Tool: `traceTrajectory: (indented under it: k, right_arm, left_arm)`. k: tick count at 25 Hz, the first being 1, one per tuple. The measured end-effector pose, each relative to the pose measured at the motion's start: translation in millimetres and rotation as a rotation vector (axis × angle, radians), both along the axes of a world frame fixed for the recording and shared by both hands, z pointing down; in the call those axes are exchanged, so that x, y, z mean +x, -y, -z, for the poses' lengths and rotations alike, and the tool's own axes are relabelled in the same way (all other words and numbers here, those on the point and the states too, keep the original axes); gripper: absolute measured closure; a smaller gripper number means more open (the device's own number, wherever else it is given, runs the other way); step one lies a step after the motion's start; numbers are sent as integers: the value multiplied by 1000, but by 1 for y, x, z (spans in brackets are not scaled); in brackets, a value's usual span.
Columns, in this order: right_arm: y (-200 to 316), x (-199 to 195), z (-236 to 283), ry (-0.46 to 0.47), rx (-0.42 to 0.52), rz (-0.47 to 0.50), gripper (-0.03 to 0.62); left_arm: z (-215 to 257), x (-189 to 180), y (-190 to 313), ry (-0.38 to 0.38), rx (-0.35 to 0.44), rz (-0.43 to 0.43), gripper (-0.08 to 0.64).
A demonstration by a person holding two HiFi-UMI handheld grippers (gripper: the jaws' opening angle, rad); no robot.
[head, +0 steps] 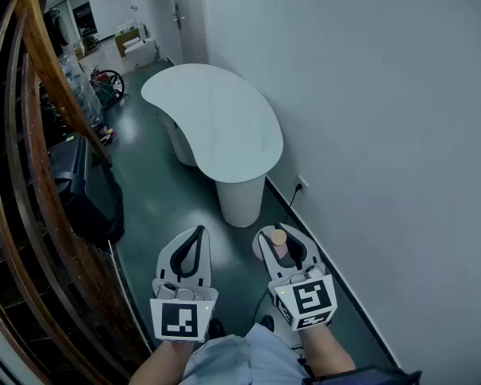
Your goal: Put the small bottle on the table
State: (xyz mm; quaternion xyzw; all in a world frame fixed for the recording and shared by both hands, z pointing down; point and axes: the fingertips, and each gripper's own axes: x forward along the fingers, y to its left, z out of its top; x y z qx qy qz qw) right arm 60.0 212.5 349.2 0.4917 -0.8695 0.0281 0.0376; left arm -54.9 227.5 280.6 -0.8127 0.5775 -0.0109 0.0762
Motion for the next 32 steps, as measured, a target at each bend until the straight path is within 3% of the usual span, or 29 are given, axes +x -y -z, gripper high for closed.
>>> traceTrajectory:
  k: [3,22,32]
  right_arm:
    - [5,1,11,-5,51,14,466]
    - [18,32,-12,-21,-27,106,466]
    - [82,4,-20,-25,-38,86,466]
  left_arm:
    - [1,3,2,0,1,2,558]
    - [-18,29,7,-1,-17,102,558]
    - [-28,0,75,-23,-23,90,558]
